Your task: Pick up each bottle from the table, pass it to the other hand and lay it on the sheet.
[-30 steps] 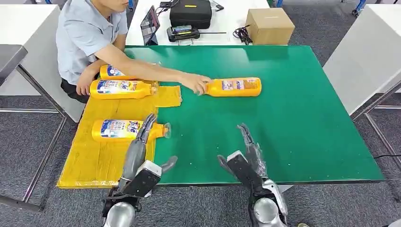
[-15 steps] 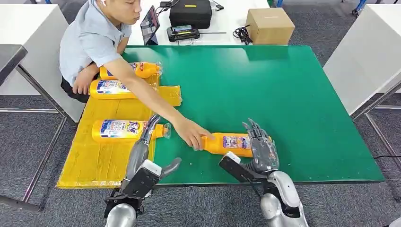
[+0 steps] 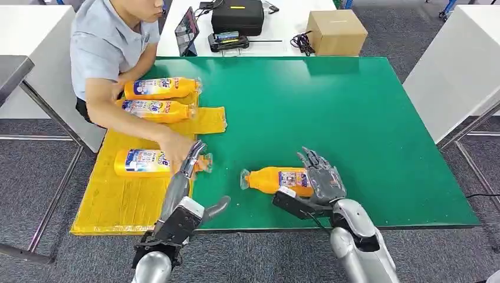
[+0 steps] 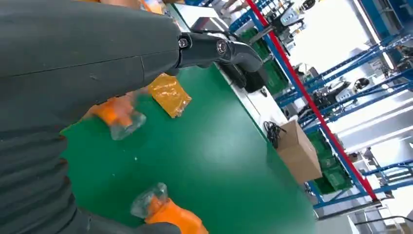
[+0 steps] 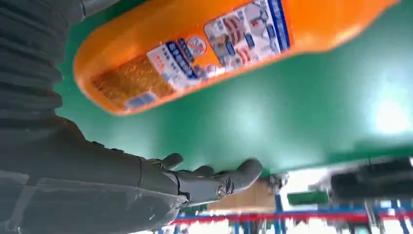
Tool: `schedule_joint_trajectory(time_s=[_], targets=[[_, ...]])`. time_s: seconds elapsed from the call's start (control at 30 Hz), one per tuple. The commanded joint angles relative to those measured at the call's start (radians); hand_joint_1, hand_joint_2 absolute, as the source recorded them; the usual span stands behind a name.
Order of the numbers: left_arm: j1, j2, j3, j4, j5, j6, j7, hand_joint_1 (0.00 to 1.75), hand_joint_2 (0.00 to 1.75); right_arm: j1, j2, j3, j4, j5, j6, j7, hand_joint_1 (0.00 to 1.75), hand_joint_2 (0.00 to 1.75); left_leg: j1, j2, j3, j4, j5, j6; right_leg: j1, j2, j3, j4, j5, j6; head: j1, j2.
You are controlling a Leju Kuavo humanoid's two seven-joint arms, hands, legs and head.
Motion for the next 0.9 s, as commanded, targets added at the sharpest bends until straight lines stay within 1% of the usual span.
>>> schedule_joint_trajectory(time_s=[0.03, 0.07, 0.1, 0.13, 0.2, 0.27, 0.47, 0.7, 0.77, 0.87, 0.9], targets=[[-0.068, 0.010, -0.032, 0.100, 0.024, -0.021, 0.012, 0.00, 1.75, -0.186, -0.116, 0.108, 0.276, -0.052, 0.056, 0.009, 0.00, 1.75, 0.000, 0.002, 0.003, 0.000, -0.001, -0.001, 0.001, 0.001, 0.003, -0.001, 0.000, -0.002, 0.000, 0.000], [-0.070, 0.011, -0.036, 0.101, 0.024, -0.021, 0.012, 0.00, 1.75, -0.209, -0.117, 0.125, 0.304, -0.032, 0.044, 0.025, 0.00, 1.75, 0.000, 0.002, 0.002, 0.000, 0.000, -0.001, 0.000, 0.002, 0.002, -0.001, 0.001, -0.001, 0.000, 0.000], [-0.072, 0.011, -0.038, 0.103, 0.026, -0.023, 0.013, 0.00, 1.75, -0.231, -0.115, 0.137, 0.332, -0.033, 0.055, 0.033, 0.00, 1.75, 0.001, 0.003, 0.004, 0.000, -0.001, -0.002, 0.001, 0.002, 0.003, -0.001, 0.000, -0.002, 0.000, 0.000], [-0.073, 0.011, -0.039, 0.105, 0.026, -0.023, 0.013, 0.00, 1.75, -0.239, -0.115, 0.141, 0.342, -0.033, 0.055, 0.033, 0.00, 1.75, 0.001, 0.001, 0.003, 0.000, -0.001, -0.002, 0.001, 0.000, 0.003, -0.001, 0.000, -0.002, 0.000, 0.000], [-0.081, 0.014, -0.050, 0.112, 0.035, -0.034, 0.018, 0.00, 1.75, -0.270, -0.131, 0.153, 0.402, -0.085, 0.100, 0.036, 0.00, 1.75, 0.001, 0.003, 0.003, 0.000, -0.001, -0.002, 0.001, 0.002, 0.003, -0.001, 0.000, -0.002, 0.000, 0.000], [-0.084, 0.013, -0.053, 0.117, 0.036, -0.035, 0.019, 0.00, 1.75, -0.282, -0.139, 0.162, 0.426, -0.073, 0.088, 0.039, 0.00, 1.75, 0.000, 0.001, 0.002, 0.000, 0.000, -0.001, 0.000, 0.000, 0.002, -0.001, 0.000, -0.001, 0.000, 0.000], [-0.087, 0.013, -0.059, 0.124, 0.040, -0.039, 0.022, 0.00, 1.75, -0.282, -0.126, 0.175, 0.458, -0.078, 0.082, 0.043, 0.00, 1.75, 0.000, 0.000, 0.003, 0.000, 0.000, -0.001, 0.001, 0.000, 0.003, -0.001, 0.000, -0.002, 0.000, 0.000], [-0.090, 0.015, -0.061, 0.132, 0.040, -0.040, 0.022, 0.00, 1.75, -0.279, -0.129, 0.185, 0.468, -0.076, 0.079, 0.043, 0.00, 1.75, 0.001, 0.000, 0.004, 0.000, -0.001, -0.002, 0.001, -0.001, 0.004, 0.000, -0.001, -0.002, 0.000, 0.000], [-0.097, 0.015, -0.068, 0.140, 0.047, -0.045, 0.021, 0.00, 1.75, -0.279, -0.137, 0.192, 0.483, -0.102, 0.097, 0.035, 0.00, 1.75, 0.000, -0.001, 0.002, 0.000, 0.000, -0.001, 0.001, -0.001, 0.002, -0.001, 0.000, -0.001, 0.000, 0.000], [-0.111, 0.015, -0.078, 0.153, 0.052, -0.046, 0.017, 0.00, 1.75, -0.283, -0.162, 0.222, 0.512, -0.116, 0.117, 0.015, 0.00, 1.75, 0.003, -0.001, 0.007, 0.001, -0.002, -0.004, 0.003, -0.002, 0.008, -0.001, -0.002, -0.005, 0.000, 0.000], [-0.117, 0.014, -0.080, 0.161, 0.058, -0.045, 0.011, 0.00, 1.75, -0.286, -0.174, 0.229, 0.522, -0.137, 0.133, -0.002, 0.00, 1.75, 0.002, -0.001, 0.005, 0.000, -0.001, -0.002, 0.002, -0.002, 0.006, -0.001, -0.001, -0.003, 0.000, 0.000]])
